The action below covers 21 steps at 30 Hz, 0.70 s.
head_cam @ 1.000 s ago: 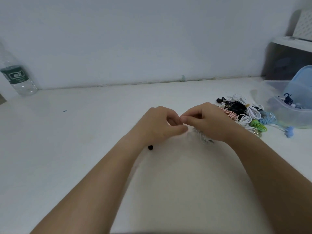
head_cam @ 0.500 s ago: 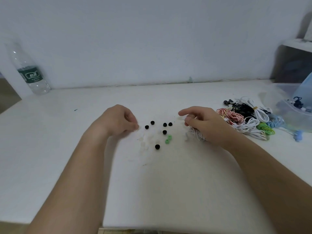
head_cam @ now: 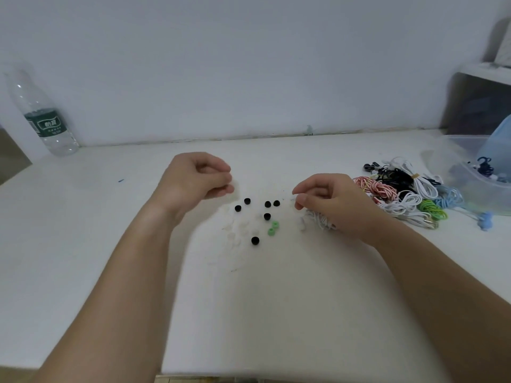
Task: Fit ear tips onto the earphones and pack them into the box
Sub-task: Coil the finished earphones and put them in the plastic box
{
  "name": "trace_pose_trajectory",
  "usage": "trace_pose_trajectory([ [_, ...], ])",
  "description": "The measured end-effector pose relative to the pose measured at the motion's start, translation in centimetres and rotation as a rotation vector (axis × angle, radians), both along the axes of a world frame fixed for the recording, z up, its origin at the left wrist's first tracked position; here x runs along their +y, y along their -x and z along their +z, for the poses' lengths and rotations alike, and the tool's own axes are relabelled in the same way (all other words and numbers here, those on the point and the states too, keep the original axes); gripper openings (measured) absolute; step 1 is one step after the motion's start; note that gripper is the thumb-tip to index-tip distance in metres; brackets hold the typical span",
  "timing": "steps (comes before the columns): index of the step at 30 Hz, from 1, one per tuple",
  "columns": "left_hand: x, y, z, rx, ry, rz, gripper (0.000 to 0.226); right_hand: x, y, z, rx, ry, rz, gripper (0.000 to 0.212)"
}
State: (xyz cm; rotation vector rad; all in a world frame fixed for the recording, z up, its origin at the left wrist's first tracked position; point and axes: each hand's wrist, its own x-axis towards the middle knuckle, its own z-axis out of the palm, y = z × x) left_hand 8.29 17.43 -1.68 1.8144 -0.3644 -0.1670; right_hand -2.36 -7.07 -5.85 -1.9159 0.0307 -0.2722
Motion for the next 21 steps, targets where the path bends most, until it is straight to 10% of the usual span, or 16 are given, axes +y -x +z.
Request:
trace_pose_trajectory([
  [21, -5.1, 3.1, -2.0, 0.333, 0.316, -0.278, 0.018, -0.2, 0.3, 0.7, -0.002, -0.206, 0.035, 0.011],
])
